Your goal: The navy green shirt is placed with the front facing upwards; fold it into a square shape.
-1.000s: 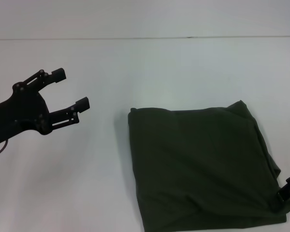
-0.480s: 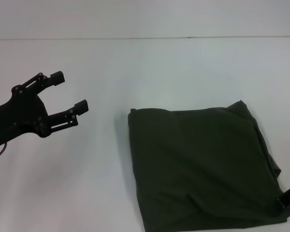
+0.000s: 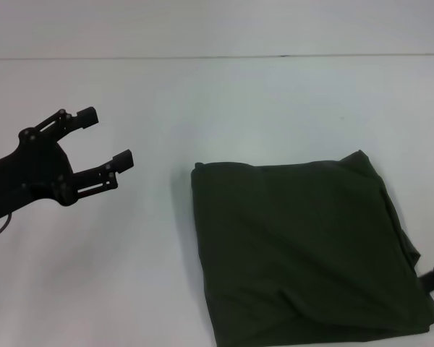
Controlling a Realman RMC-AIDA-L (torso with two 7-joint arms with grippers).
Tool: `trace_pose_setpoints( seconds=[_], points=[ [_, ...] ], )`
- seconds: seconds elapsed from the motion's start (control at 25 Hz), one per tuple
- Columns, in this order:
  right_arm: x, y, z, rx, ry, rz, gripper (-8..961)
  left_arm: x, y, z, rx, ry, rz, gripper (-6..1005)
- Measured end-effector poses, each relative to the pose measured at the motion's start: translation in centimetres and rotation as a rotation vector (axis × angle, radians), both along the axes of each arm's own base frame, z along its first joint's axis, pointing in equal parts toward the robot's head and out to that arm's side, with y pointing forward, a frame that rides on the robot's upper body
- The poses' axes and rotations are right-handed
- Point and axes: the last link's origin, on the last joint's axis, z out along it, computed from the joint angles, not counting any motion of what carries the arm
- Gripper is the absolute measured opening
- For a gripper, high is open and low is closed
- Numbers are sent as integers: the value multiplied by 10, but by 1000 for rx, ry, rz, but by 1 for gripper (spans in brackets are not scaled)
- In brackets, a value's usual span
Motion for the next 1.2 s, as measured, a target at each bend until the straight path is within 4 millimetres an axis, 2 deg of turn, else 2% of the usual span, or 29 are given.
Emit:
trace_pose_setpoints(
  seconds=[0.08, 0.28, 0.68, 1.04, 1.2],
  points=[
    [-6, 3, 9, 23, 13, 30, 680, 1, 1, 0, -1, 0, -3, 934],
    [-15, 12, 21, 76, 5, 76, 761, 3, 3, 0, 2, -1, -11, 934],
    [-19, 26, 19, 190, 57, 104, 717, 6, 8, 0, 5, 6, -19, 934],
    [-15, 37, -6, 237, 78, 131, 647, 7, 8, -2, 1, 2, -20, 934],
    [-17, 43, -19, 256, 87, 156, 649, 7, 8, -3, 0, 1, -19, 934]
  ],
)
